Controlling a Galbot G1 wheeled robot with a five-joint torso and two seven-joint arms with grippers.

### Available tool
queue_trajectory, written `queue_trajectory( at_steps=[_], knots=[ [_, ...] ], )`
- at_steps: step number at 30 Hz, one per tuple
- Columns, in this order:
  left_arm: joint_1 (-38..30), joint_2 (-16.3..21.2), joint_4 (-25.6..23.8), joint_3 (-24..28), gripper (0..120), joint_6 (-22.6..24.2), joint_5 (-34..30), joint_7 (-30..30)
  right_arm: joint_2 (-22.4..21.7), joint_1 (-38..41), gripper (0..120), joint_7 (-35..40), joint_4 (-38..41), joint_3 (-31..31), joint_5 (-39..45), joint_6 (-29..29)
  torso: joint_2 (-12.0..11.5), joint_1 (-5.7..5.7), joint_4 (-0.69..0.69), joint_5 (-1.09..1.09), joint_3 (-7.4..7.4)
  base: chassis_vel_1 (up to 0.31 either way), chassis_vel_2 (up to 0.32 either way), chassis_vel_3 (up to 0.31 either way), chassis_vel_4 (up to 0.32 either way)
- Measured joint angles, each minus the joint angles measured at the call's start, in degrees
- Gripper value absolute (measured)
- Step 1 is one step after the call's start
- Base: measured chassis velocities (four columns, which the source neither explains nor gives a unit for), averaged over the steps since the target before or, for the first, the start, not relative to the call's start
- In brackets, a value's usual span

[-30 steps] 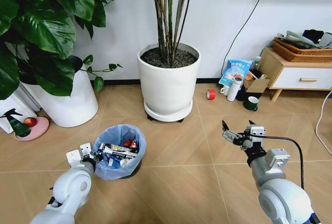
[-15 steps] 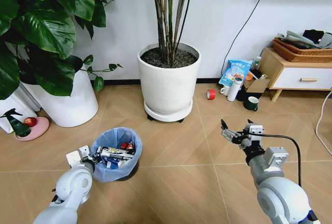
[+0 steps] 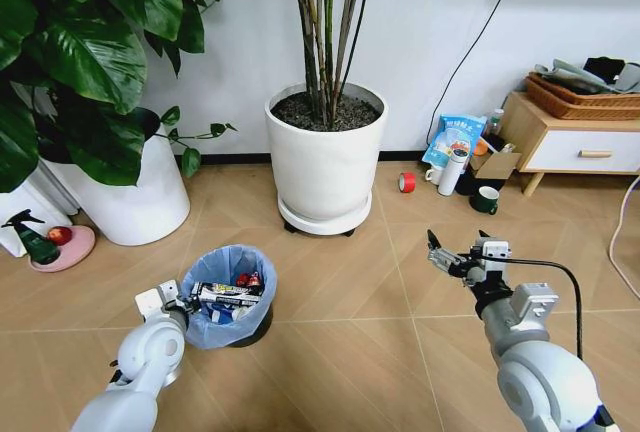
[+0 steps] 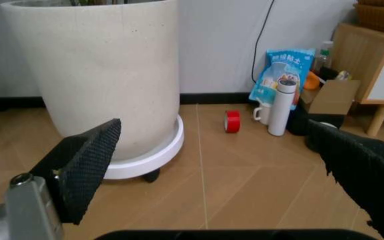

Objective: Pick up the trash bin and place the garbage on the floor into it.

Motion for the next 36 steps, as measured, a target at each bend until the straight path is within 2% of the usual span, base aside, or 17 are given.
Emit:
queue_trajectory(
  at_steps=[11, 14, 16, 19, 20, 23, 24, 28, 31, 32, 33, 36],
  knots=[
    [-0.55, 0.31, 0.10, 0.61, 0, -0.08, -1.00, -1.19, 0.39, 0.17, 100, 0.02, -0.15, 0.08, 0.16, 0.09, 0.00, 0.00, -0.01, -0.06, 0.02, 0.000, 0.000, 0.000, 0.000],
    [-0.63, 0.41, -0.08, 0.88, 14, -0.20, -1.10, -1.73, 0.47, 0.27, 100, 0.01, -0.36, 0.04, 0.16, 0.17, -0.01, 0.01, -0.01, -0.08, 0.03, 0.000, 0.000, 0.000, 0.000],
    [-0.61, 0.47, -0.22, 0.99, 18, -0.32, -1.11, -1.73, 0.47, 0.30, 100, 0.00, -0.39, 0.04, 0.16, 0.17, -0.01, 0.01, -0.01, -0.10, 0.03, 0.000, 0.000, 0.000, 0.000],
    [-0.65, 0.59, -0.97, 1.38, 32, -0.93, -1.12, -2.08, 0.40, 0.36, 100, -0.01, -0.48, 0.07, 0.18, 0.18, -0.01, 0.01, -0.02, -0.09, 0.03, 0.000, 0.000, 0.000, 0.000],
    [-0.65, 0.59, -0.97, 1.38, 32, -0.93, -1.12, -2.08, 0.40, 0.36, 100, -0.01, -0.48, 0.07, 0.18, 0.18, -0.01, 0.01, -0.02, -0.09, 0.03, 0.000, 0.000, 0.000, 0.000],
    [-0.87, 0.76, -2.01, 1.55, 48, -1.14, -1.07, -2.51, 0.24, 0.37, 100, -0.06, -0.49, 0.07, 0.23, 0.18, -0.01, 0.02, -0.02, -0.05, 0.03, 0.000, 0.000, 0.000, 0.000],
    [-0.87, 0.76, -2.01, 1.55, 48, -1.14, -1.07, -2.51, 0.24, 0.37, 100, -0.06, -0.49, 0.07, 0.23, 0.18, -0.01, 0.02, -0.02, -0.05, 0.03, 0.000, 0.000, 0.000, 0.000],
    [-0.91, 1.30, -3.58, 1.55, 66, -1.31, -1.01, -3.00, 0.17, 0.75, 100, -0.06, -0.62, -0.19, 0.28, 0.18, -0.01, 0.01, -0.01, -0.05, 0.03, 0.000, 0.000, 0.000, 0.000],
    [-0.91, 1.54, -4.25, 1.52, 72, -1.40, -1.01, -3.06, 0.17, 0.85, 100, -0.07, -0.66, -0.33, 0.31, 0.17, -0.01, 0.01, -0.01, -0.05, 0.03, 0.000, 0.000, 0.000, 0.000],
    [-0.90, 1.67, -4.88, 1.49, 79, -1.48, -1.07, -3.22, 0.14, 0.92, 100, -0.07, -0.70, -0.42, 0.35, 0.16, -0.01, 0.01, -0.01, -0.04, 0.02, 0.000, 0.000, 0.000, 0.000],
    [-0.90, 1.67, -4.88, 1.49, 79, -1.48, -1.07, -3.22, 0.14, 0.92, 100, -0.07, -0.70, -0.42, 0.35, 0.16, -0.01, 0.01, -0.01, -0.04, 0.02, 0.000, 0.000, 0.000, 0.000],
    [-0.86, 1.88, -6.58, 1.57, 94, -2.41, -1.02, -3.38, 0.07, 1.07, 100, -0.06, -0.75, -0.49, 0.50, 0.12, -0.01, 0.01, -0.01, -0.04, 0.02, 0.000, 0.000, 0.000, 0.000]
  ],
)
